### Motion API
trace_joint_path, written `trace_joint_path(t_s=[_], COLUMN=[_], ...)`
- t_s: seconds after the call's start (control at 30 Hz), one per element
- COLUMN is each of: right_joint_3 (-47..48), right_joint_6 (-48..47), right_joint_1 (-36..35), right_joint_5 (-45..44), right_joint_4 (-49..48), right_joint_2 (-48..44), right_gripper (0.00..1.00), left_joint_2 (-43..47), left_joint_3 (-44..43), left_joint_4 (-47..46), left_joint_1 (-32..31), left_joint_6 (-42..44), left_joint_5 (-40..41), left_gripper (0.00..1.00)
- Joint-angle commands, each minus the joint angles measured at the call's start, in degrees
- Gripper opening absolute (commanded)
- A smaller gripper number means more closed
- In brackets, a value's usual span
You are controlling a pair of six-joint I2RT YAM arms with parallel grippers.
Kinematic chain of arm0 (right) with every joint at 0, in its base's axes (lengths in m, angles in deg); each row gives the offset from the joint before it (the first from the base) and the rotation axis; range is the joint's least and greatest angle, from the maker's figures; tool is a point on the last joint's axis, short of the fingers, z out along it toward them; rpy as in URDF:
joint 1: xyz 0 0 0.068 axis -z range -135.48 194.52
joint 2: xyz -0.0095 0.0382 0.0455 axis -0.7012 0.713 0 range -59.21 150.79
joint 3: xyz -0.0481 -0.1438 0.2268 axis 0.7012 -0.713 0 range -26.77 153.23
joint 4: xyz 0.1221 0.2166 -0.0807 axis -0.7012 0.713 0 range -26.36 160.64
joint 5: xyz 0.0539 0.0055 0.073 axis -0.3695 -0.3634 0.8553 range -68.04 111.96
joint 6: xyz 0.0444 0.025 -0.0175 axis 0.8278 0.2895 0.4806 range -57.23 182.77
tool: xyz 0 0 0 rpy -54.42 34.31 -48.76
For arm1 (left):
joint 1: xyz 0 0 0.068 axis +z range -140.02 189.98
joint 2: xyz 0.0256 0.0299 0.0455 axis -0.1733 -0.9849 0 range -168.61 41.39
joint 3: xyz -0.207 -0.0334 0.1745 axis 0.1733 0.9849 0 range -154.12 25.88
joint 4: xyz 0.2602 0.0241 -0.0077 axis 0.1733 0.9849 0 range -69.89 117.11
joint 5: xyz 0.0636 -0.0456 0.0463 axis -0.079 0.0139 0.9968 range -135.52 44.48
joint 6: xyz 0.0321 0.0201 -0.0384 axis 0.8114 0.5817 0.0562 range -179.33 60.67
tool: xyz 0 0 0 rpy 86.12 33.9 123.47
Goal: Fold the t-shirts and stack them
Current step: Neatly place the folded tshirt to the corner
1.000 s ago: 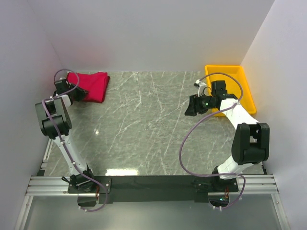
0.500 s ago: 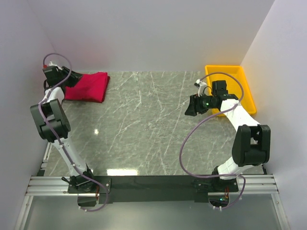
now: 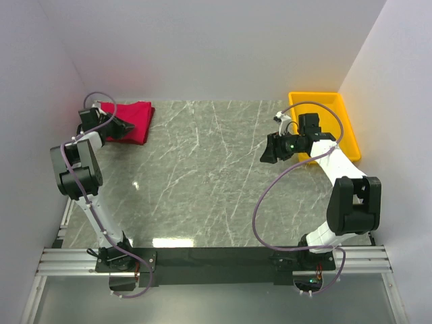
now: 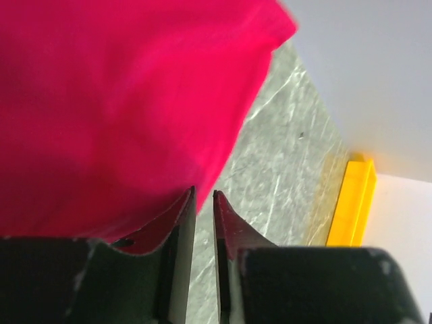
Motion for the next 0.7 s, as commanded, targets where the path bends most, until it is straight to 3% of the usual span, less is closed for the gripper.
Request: trace_joint_path(t_s=[0.0, 0.2, 0.37, 0.67], right_joint_3=[-0.3, -0.4, -0.6, -0.6], right_joint_6=[-0.6, -0.7, -0.8, -1.1], right_joint_1=[-0.4, -0.5, -0.5, -0.5], right_joint_5=[1.1, 0.9, 1.1, 1.0], right_joint_4=[-1.1, -0.9, -0.8, -0.6], right_joint_2=[-2.5, -3.3, -3.4, -4.4], right_gripper=[0.68, 0.68, 0.68, 0.68], left_joint_2=[-1.9, -4.6, -4.4, 8.5], left_joint_3=[0.2, 2.3, 3.2, -3.6], left_joint_4=[0.3, 3.4, 0.4, 1.1], left_joint_1=[-0.9, -1.1, -1.1, -0.8], left_joint_6=[0.6, 2.8, 3.1, 9.1], left_joint_5=[0.6, 5.4, 3.6, 2.3], left_gripper=[0.21, 0.19, 0.2, 0.41])
